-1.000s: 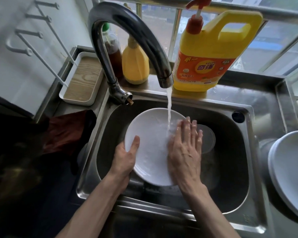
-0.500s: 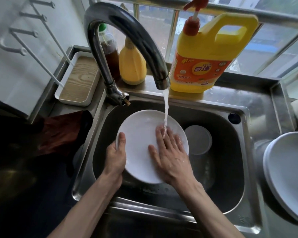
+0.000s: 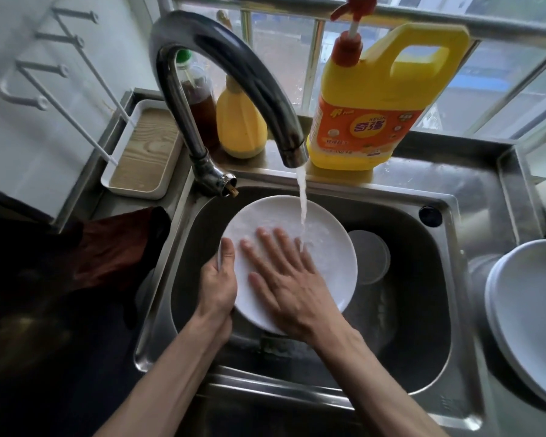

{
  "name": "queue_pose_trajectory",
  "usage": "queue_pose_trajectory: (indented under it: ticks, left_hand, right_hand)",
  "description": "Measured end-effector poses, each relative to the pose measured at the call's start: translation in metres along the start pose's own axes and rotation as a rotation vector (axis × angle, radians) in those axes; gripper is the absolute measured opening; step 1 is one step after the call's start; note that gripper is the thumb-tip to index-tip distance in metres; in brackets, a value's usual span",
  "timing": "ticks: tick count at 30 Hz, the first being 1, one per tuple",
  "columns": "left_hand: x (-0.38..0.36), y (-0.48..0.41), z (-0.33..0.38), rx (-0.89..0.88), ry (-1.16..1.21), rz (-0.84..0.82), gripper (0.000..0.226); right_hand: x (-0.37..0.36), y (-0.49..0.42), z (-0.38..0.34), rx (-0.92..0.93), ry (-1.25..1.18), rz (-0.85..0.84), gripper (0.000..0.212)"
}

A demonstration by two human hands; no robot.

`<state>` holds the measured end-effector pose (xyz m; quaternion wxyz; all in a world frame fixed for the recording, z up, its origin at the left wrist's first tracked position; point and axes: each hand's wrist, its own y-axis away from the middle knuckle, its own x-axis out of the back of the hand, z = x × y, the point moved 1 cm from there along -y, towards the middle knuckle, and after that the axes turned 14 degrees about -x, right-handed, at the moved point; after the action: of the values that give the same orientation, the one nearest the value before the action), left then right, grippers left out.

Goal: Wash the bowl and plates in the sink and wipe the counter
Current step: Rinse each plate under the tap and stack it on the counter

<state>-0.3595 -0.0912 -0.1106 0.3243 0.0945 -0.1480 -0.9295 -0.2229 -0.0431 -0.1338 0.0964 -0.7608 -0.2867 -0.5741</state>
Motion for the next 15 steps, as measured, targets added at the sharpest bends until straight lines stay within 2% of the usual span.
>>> queue_pose_trajectory:
  ticks: [2,4,8,10,11,15]
  left_hand:
    - [0.002,0.005,-0.003,0.029,-0.006,-0.005,0.041]
    - [0.005,0.006,-0.006,0.039,-0.033,-0.021,0.042]
    - [-0.005,0.007,0.000,0.013,-0.071,-0.086,0.053]
    - [-0.009,0.007,0.003,-0.001,-0.076,-0.101,0.055]
    - [-0.009,0.007,0.005,0.000,-0.076,-0.112,0.056]
    - [-0.009,0.006,0.007,-0.007,-0.101,-0.170,0.058]
  right_hand:
    - [0.002,0.003,0.016,-0.192,0.003,-0.038,0.063]
    - [0.002,0.006,0.022,-0.255,-0.003,-0.020,0.065]
    - [0.000,-0.010,0.008,-0.394,-0.159,0.203,0.069]
    - [0.003,-0.022,0.002,-0.448,-0.209,0.246,0.073]
    - [0.003,-0.022,-0.001,-0.404,-0.193,0.219,0.072]
    - [0.007,-0.003,-0.009,0.007,-0.070,0.044,0.062]
